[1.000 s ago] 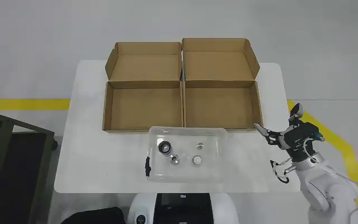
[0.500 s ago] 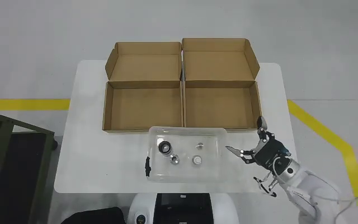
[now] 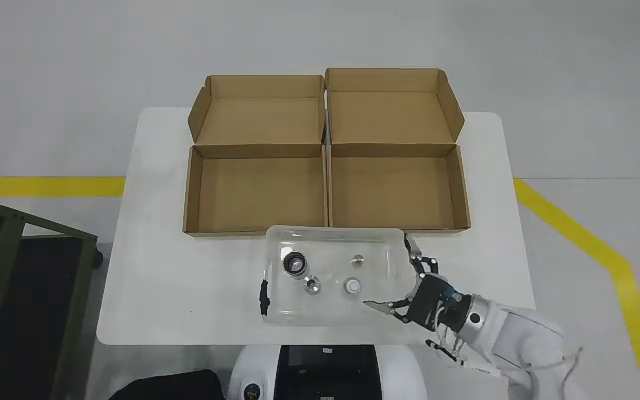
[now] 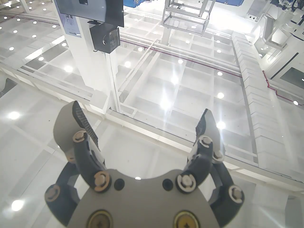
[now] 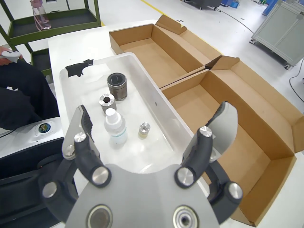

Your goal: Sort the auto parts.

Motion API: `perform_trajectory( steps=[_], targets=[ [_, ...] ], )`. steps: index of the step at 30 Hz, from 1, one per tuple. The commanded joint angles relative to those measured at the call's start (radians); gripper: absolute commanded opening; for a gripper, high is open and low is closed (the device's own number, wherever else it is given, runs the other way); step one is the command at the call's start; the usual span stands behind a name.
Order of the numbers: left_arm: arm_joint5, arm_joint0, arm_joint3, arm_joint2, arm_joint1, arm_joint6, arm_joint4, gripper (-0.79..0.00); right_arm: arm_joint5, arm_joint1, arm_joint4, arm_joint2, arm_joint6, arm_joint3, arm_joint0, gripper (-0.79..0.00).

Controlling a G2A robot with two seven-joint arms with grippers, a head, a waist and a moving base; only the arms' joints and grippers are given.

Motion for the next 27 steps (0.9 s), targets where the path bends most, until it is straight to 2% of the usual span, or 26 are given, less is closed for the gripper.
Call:
perform_trajectory(
  steps=[1,10,23,27],
  targets=[
    [0.000,0.000,0.000,0.000,0.000,0.000,0.000,0.000,-0.010,0.002,-0.010,-0.021,0.008,0.007,0.007,0.000],
    [0.000,0.000,0.000,0.000,0.000,0.000,0.000,0.000,-0.030,0.010,-0.053,-0.106,0.042,0.055,0.055,0.000],
    [0.000,0.000,0.000,0.000,0.000,0.000,0.000,0.000,-0.051,0.022,-0.028,-0.160,0.121,0.102,0.103,0.000],
    [0.000,0.000,0.000,0.000,0.000,0.000,0.000,0.000,-0.047,0.025,-0.018,-0.173,0.142,0.120,0.114,-0.058]
  ],
)
